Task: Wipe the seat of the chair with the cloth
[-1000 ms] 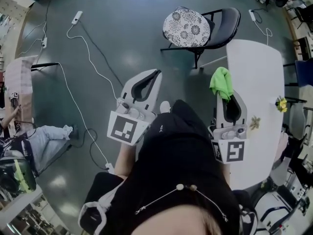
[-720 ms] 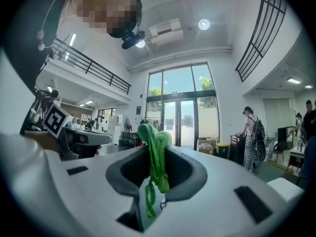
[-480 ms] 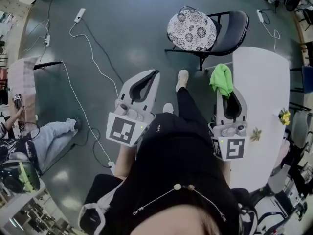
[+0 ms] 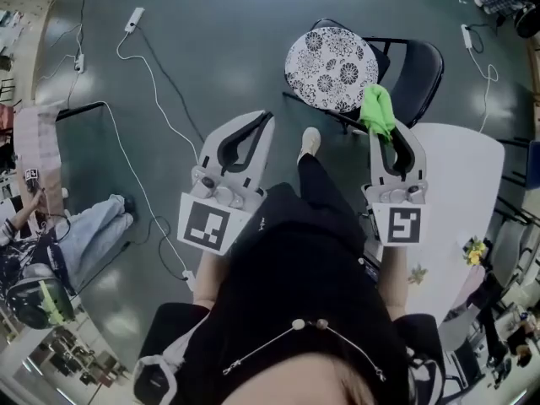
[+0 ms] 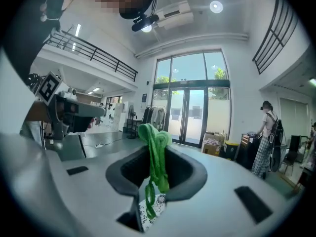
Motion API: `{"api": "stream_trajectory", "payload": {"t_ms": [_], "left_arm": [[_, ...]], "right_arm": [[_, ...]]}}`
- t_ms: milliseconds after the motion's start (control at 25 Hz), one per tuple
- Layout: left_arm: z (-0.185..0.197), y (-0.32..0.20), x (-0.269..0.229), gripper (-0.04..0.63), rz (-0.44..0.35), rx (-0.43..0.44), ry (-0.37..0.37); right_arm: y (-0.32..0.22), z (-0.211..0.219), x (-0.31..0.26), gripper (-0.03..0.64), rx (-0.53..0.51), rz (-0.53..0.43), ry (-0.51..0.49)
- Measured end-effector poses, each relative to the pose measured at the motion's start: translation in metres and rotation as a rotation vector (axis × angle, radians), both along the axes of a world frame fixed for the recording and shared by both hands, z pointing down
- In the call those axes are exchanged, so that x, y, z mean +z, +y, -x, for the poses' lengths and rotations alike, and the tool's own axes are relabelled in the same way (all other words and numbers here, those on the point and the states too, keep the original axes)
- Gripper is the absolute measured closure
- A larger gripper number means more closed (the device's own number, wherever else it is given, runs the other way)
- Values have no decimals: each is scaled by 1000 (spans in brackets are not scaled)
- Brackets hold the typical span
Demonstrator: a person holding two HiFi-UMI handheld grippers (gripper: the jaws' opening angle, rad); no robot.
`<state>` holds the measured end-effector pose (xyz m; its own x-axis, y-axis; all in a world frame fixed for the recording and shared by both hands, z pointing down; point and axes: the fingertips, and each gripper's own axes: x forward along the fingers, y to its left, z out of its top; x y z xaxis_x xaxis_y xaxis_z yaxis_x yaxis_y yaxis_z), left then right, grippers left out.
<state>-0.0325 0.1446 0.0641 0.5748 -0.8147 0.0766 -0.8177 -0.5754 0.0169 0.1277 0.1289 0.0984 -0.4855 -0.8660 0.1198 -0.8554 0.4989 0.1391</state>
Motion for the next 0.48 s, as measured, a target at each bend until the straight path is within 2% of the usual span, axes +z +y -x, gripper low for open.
{"api": "stream_trajectory", "payload": {"t_ms": [120, 240, 480], "left_arm": [[0, -26, 19, 591, 62, -31, 3], [6, -46, 35, 591, 105, -68, 15], [30, -97, 66, 591, 140, -116, 22]], "right_arm": [[-49, -5, 27, 532, -22, 76, 53], [-91, 2, 47, 532, -80, 80, 111], [-159, 28, 108, 532, -155, 149, 229]]}}
